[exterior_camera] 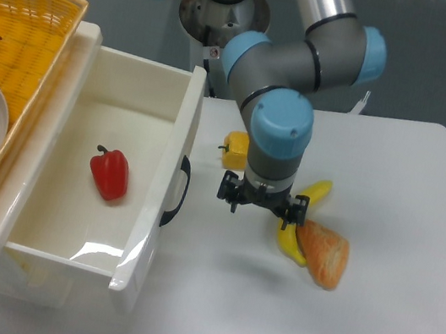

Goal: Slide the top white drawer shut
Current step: 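Lower the open gripper beside the drawer's outer side wall, then push the drawer side with the gripper, sliding the drawer inward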

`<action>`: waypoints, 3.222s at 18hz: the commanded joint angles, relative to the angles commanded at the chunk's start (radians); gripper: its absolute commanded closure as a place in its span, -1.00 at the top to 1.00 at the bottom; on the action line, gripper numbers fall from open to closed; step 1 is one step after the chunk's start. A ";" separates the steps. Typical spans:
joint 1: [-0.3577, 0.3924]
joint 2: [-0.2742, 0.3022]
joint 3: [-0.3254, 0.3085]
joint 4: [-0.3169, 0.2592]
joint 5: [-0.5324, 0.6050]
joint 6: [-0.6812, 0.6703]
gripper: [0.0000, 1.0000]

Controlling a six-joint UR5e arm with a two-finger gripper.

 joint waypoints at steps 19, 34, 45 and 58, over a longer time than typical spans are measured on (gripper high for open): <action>-0.014 -0.026 0.003 0.000 -0.129 -0.078 1.00; -0.046 -0.014 0.005 0.000 -0.129 -0.080 1.00; -0.063 -0.005 0.005 0.000 -0.138 -0.078 1.00; -0.086 0.003 0.006 0.000 -0.161 -0.078 1.00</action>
